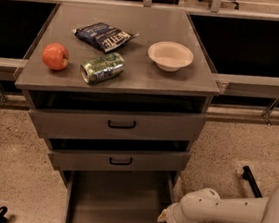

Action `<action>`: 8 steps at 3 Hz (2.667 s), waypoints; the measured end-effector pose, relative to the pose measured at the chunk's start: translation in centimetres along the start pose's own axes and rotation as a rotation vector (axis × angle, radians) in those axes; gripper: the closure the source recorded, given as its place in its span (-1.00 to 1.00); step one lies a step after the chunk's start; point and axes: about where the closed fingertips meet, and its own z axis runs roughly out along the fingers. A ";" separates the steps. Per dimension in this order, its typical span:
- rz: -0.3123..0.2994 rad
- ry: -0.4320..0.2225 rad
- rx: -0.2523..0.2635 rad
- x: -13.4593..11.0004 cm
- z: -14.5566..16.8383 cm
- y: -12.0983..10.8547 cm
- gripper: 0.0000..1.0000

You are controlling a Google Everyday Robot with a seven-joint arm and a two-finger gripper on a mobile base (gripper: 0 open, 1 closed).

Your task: Close bottom drawer

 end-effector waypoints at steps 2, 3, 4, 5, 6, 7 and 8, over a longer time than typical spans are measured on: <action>0.060 -0.073 -0.015 -0.2 6.1 1.5 1.00; 0.079 -0.072 0.005 0.1 7.7 2.1 1.00; 0.093 -0.061 0.026 0.9 10.0 2.1 1.00; 0.094 -0.062 0.035 1.4 12.2 2.1 1.00; 0.100 -0.069 0.028 1.6 14.2 2.5 1.00; 0.101 -0.070 0.026 1.5 14.4 2.6 0.63; 0.101 -0.070 0.026 1.5 14.4 2.6 0.17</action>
Offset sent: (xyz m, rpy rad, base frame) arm -0.0136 0.0239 -0.0781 0.1040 0.0491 -0.0716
